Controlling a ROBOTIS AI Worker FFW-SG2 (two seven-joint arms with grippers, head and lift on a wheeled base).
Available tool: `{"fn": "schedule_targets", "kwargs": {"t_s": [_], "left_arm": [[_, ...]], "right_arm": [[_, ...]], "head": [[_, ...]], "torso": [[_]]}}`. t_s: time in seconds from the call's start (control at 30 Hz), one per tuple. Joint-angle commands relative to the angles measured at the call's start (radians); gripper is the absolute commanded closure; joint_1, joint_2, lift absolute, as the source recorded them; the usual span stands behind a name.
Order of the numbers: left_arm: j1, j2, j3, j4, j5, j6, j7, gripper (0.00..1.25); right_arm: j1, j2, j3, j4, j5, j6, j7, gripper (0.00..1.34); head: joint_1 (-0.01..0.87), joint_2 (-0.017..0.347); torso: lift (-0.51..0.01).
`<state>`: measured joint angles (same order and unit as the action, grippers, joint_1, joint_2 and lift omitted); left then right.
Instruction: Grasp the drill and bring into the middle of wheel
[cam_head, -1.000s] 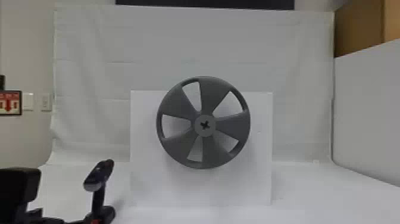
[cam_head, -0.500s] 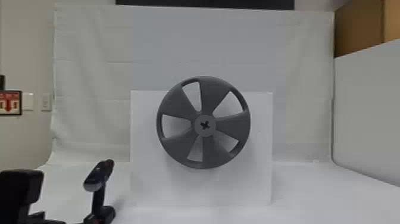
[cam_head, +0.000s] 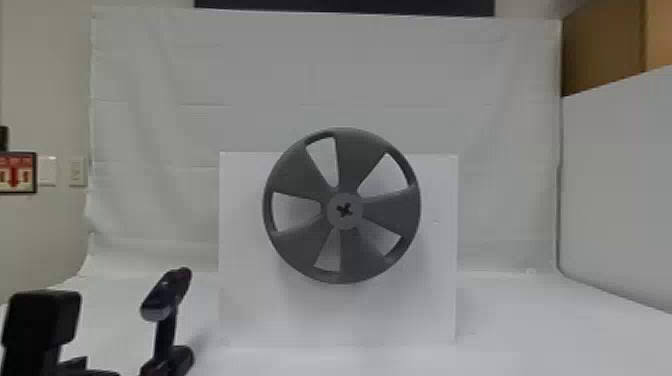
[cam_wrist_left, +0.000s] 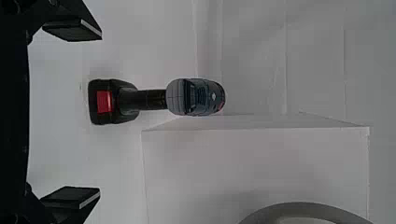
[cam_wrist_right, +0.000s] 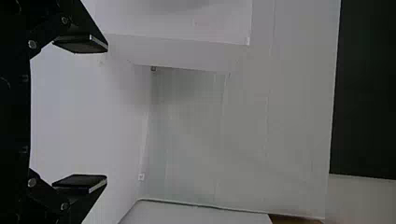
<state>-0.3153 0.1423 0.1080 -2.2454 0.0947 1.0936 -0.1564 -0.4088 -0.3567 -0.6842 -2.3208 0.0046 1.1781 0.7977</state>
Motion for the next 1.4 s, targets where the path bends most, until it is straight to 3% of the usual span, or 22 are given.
{"fn": "schedule_targets", "kwargs": {"t_s": [0.0, 0.3, 0.83, 1.37], "left_arm": [[-0.011, -0.001, -0.01, 0.064, 0.026, -0.087, 0.0, 0.11], [-0.053, -0.001, -0.047, 0.184, 0.031, -0.189, 0.0, 0.11], [-0.117, -0.021, -0.099, 0.337, 0.043, -0.324, 0.118, 0.11], [-0.183, -0.024, -0.096, 0.484, 0.023, -0.399, 0.12, 0.11]], "right_arm": [[-0.002, 0.002, 0.011, 0.0, 0.014, 0.0, 0.0, 0.29], [-0.002, 0.001, 0.017, 0.001, 0.018, 0.0, 0.0, 0.29], [-0.005, -0.001, 0.028, 0.001, 0.028, 0.005, 0.0, 0.29], [-0.004, -0.002, 0.04, 0.003, 0.035, 0.008, 0.0, 0.29]], "head": [[0.0, 0.0], [0.0, 0.0], [0.0, 0.0], [0.0, 0.0]], "torso": [[-0.406], [-0.406], [-0.406], [-0.406]]}}
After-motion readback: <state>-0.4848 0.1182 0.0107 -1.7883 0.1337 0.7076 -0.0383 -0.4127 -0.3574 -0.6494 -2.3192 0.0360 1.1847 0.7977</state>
